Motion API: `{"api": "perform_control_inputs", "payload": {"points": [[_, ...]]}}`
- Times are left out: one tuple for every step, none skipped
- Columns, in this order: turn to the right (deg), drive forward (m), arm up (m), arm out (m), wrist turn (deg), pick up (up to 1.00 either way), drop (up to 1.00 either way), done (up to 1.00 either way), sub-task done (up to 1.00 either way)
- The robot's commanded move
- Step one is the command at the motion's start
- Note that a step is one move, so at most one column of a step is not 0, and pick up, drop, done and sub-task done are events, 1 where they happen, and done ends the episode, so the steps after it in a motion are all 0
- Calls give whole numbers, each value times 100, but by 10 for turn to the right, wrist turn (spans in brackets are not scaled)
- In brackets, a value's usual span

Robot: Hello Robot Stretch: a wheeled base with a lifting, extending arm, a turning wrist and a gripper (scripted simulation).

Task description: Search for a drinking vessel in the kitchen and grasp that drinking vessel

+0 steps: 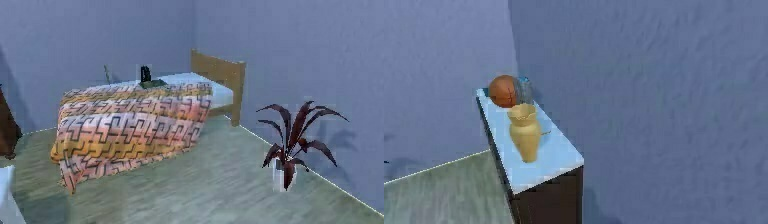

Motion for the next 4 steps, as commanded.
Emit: {"api": "perform_control_inputs", "payload": {"points": [[-450,0,0,0,0,0,0,0,0],[-450,0,0,0,0,0,0,0,0],[-270,0,0,0,0,0,0,0,0],[0,15,0,0,0,0,0,0,0]]}}
